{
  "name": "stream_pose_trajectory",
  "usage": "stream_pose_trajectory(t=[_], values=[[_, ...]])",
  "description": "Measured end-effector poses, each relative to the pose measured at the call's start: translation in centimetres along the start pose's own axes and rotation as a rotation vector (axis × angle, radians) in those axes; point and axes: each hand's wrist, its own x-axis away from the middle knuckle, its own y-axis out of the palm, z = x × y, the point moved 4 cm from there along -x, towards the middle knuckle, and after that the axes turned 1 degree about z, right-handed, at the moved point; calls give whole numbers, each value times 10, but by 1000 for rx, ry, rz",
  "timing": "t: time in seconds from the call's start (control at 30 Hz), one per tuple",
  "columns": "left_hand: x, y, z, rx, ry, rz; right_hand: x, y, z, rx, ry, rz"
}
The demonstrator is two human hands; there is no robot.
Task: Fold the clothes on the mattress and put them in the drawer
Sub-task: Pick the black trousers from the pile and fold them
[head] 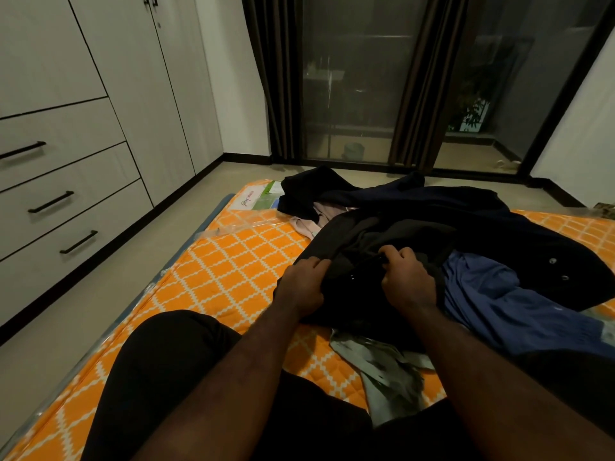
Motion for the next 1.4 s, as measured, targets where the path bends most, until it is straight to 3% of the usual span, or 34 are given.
stream_pose_trajectory(t=[0.2,0.33,0.6,0.93,1.2,1.4], values=[[2,3,44,187,253,-26,1,1,-2,24,27,-37],[3,13,38,236,164,-136,0,2,-1,17,37,-31],[-5,2,31,449,92,-70,-1,2,2,-33,75,-20],[-3,-1,29,483,106,-8,-1,3,1,-25,53,-18],[-4,0,25,367,117,15,2,2,-17,198,-237,39],[-5,-1,20,402,98,26,14,8,-50,173,-614,68]])
